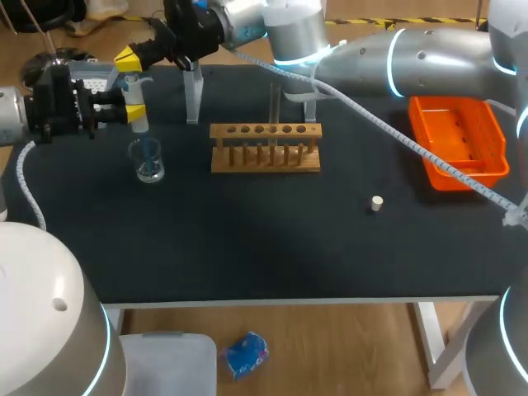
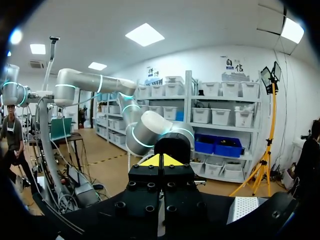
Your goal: Invert the test tube, pick up the pipette, mount the tip to pipette, aspirate from beaker and dispense into the tube, eject the tip, return the pipette, and cap with the stopper.
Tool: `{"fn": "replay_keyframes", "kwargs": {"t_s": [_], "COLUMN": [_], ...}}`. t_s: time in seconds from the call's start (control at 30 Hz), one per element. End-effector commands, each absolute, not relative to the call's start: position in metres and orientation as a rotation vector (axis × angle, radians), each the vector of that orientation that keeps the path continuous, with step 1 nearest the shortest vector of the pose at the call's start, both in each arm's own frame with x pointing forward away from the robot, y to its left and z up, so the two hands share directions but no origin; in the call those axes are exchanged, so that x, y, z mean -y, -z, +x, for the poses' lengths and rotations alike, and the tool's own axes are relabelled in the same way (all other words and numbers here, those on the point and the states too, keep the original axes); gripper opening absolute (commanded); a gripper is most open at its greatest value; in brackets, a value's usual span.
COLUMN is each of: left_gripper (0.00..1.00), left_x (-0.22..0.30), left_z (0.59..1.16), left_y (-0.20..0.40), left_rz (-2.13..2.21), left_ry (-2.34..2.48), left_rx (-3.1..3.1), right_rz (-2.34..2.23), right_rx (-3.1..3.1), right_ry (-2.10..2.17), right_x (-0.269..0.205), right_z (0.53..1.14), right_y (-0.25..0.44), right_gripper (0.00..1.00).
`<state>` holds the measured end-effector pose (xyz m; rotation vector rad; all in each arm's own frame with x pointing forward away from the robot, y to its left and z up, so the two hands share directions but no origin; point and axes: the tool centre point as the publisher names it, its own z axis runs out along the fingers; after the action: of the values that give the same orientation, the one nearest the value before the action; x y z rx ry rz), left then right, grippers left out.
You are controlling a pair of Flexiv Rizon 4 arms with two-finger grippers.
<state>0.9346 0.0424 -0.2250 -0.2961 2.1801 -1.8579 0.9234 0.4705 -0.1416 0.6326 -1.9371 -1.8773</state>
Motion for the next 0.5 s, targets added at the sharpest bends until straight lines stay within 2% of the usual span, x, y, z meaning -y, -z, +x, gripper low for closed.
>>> {"fn": "replay_keyframes", "kwargs": {"t_s": [0.03,0.5], "left_gripper": [0.00,0.00], "left_x": [-0.042,-0.042], "left_z": [0.934,0.934], "left_y": [0.222,0.222], "left_rz": [-0.297,-0.297], "left_ry": [1.856,1.856], "left_rx": [-2.176,-2.176], "right_rz": [0.631,0.594], "right_rx": [1.928,1.934], "right_ry": [1.875,1.867], "right_x": [-0.473,-0.472], "right_z": [0.927,0.927], "right_y": [0.150,0.161], "right_gripper": [0.00,0.00]}}
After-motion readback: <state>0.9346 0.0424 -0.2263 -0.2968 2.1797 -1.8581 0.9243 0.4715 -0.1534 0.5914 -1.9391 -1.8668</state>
